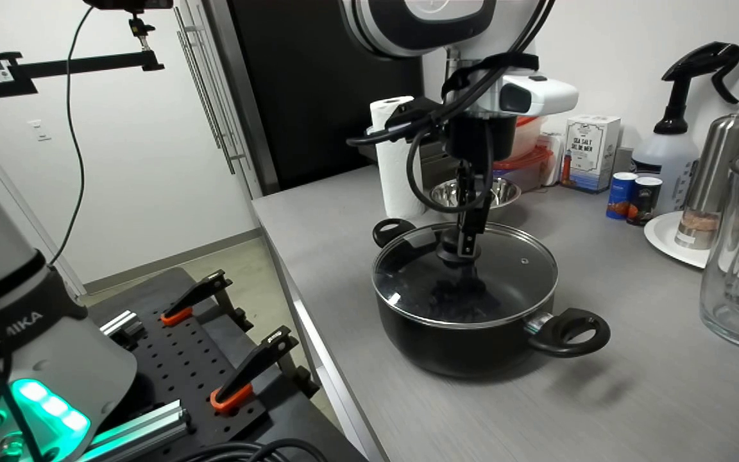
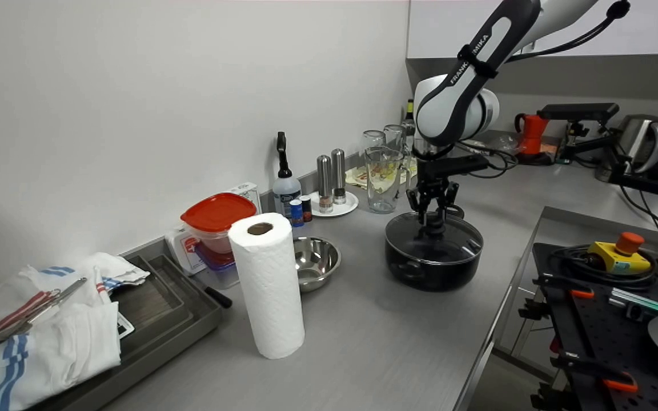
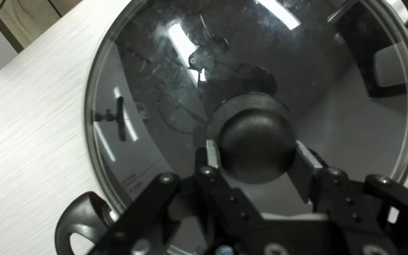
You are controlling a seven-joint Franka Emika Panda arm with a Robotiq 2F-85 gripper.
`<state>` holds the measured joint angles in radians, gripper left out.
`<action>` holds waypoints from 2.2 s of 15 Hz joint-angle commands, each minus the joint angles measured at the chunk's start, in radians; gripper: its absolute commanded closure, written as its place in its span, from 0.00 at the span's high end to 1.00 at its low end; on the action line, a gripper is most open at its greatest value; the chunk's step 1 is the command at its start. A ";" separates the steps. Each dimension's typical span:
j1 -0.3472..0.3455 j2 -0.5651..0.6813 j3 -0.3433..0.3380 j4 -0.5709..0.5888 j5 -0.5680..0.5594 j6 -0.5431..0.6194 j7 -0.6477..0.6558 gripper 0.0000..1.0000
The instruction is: Take the lid off the pot
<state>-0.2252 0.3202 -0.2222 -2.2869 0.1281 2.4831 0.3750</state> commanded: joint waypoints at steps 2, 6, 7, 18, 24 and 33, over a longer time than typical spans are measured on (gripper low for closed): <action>-0.009 -0.067 -0.002 -0.031 0.034 -0.019 -0.081 0.25; -0.015 -0.114 -0.002 -0.057 0.036 -0.016 -0.123 0.25; -0.015 -0.123 -0.002 -0.061 0.036 -0.017 -0.130 0.25; 0.046 -0.177 0.014 -0.129 -0.024 0.015 -0.092 0.25; 0.141 -0.224 0.053 -0.202 -0.110 0.076 -0.014 0.25; 0.308 -0.213 0.133 -0.204 -0.352 0.092 0.306 0.25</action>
<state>0.0339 0.1301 -0.1089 -2.4883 -0.1427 2.5793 0.5615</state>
